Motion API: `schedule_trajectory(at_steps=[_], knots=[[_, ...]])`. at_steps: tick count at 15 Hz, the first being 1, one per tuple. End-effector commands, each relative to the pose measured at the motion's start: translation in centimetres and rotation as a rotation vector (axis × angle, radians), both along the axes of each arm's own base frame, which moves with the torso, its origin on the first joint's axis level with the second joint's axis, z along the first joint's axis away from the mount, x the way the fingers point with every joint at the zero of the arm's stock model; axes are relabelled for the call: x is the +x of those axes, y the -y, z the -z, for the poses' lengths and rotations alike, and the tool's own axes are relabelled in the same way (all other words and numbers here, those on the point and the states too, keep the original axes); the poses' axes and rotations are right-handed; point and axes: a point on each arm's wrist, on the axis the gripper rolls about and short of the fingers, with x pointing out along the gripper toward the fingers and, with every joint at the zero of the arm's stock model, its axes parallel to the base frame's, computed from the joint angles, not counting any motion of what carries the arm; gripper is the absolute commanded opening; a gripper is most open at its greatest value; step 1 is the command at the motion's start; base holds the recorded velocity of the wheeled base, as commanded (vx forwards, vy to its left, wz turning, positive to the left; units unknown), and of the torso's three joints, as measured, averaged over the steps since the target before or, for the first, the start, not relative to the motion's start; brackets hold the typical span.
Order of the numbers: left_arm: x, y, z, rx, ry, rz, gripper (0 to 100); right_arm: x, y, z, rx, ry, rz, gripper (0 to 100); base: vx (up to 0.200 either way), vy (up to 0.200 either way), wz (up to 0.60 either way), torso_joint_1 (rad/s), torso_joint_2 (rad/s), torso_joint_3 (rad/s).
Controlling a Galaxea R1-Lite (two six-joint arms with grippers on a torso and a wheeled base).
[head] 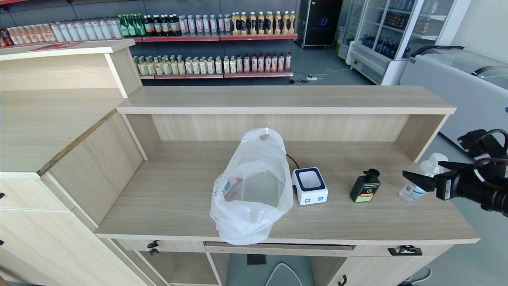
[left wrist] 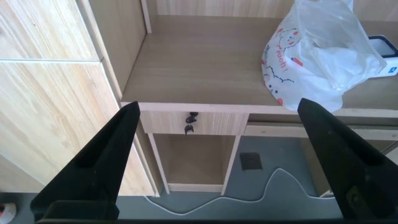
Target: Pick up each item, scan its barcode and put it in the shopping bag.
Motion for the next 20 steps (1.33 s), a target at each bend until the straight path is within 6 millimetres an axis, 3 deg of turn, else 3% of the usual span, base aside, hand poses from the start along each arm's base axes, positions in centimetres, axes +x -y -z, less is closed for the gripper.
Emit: schedule_trajectory(at_steps=[1,4,7,12,16,20], knots=[[0.0,0.0,0.0,0.0,0.002,0.0,100,3.4,0.4,2.1,-0.015,-0.054,-0.026,100,0.0,0.0,0.0,0.0,0.0,0.0],[0.0,0.0,0.0,0.0,0.0,0.0,100,5.2,1.2,2.7,-0.068,-0.037,-0.091,100,0.0,0.0,0.0,0.0,0.0,0.0],[0.0,0.0,0.0,0.0,0.0,0.0,100,5.7,1.9,4.1,-0.147,-0.023,-0.242,100,0.0,0.0,0.0,0.0,0.0,0.0],[0.0,0.0,0.0,0.0,0.0,0.0,100,6.9,4.3,7.2,-0.142,-0.011,-0.267,100,0.0,0.0,0.0,0.0,0.0,0.0],[0.0,0.0,0.0,0.0,0.002,0.0,100,8.7,5.0,9.7,-0.12,-0.035,-0.314,100,0.0,0.0,0.0,0.0,0.0,0.0],[0.0,0.0,0.0,0.0,0.0,0.0,100,11.0,4.8,11.0,-0.104,-0.013,-0.388,100,0.0,0.0,0.0,0.0,0.0,0.0]])
